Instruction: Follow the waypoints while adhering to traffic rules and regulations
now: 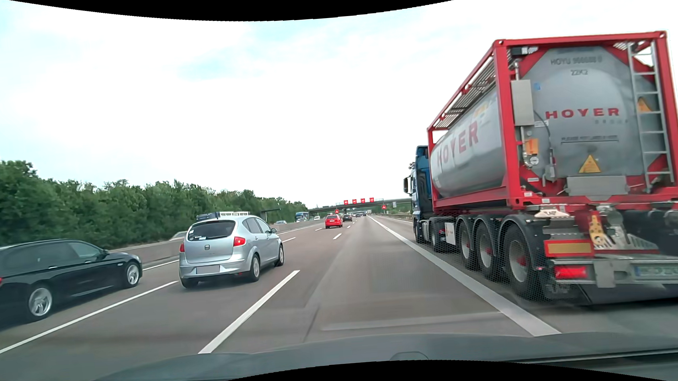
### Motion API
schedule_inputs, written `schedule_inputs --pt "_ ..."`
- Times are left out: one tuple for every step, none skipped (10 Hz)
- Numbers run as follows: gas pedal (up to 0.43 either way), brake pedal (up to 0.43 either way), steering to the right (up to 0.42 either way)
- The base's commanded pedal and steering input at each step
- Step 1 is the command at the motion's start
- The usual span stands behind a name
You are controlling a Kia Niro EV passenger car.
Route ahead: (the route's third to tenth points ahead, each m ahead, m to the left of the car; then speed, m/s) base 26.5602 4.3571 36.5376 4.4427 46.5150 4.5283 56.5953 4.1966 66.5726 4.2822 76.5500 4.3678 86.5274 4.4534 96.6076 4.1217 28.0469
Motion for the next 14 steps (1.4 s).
schedule_inputs --pt "0.157 0.0 -0.006" --pt "0.157 0.0 -0.005" --pt "0.157 0.0 -0.004" --pt "0.157 0.0 -0.004" --pt "0.157 0.0 -0.003" --pt "0.157 0.0 -0.004" --pt "0.157 0.0 -0.003" --pt "0.157 0.0 -0.003" --pt "0.157 0.0 -0.004" --pt "0.157 0.0 -0.003" --pt "0.157 0.0 -0.004" --pt "0.157 0.0 -0.004" --pt "0.157 0.0 -0.004" --pt "0.157 0.0 -0.004"
